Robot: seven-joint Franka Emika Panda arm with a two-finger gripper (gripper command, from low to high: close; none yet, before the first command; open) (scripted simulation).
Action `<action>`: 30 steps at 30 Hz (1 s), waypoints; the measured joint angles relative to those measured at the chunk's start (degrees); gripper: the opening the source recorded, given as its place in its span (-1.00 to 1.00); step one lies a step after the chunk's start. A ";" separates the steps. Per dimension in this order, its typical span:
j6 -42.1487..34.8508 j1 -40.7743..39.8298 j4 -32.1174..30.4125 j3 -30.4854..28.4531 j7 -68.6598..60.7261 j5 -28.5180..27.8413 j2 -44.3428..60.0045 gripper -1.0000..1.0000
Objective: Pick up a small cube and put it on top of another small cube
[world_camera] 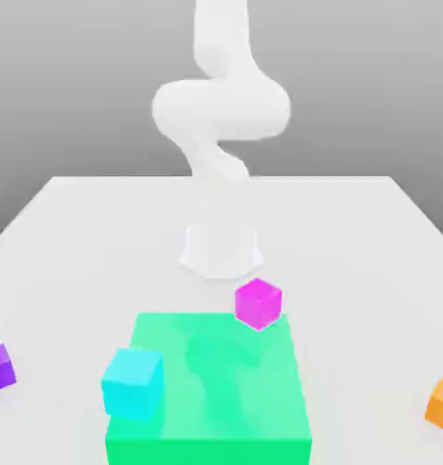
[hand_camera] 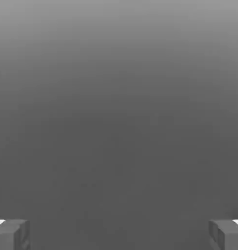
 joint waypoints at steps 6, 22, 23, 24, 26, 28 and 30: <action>3.54 0.96 0.02 5.59 0.25 -3.78 12.77 0.00; 12.66 8.81 0.09 15.53 1.39 -14.32 45.95 0.00; 13.27 9.36 0.08 15.84 1.25 -14.67 47.97 0.00; 13.90 9.91 0.06 16.19 1.06 -14.96 49.96 0.00; 15.15 11.00 0.03 17.14 0.60 -15.41 53.93 0.00; 16.49 12.20 -0.03 18.14 -0.01 -15.65 57.81 0.00; 18.05 13.39 0.04 18.87 -0.41 -16.04 61.70 0.00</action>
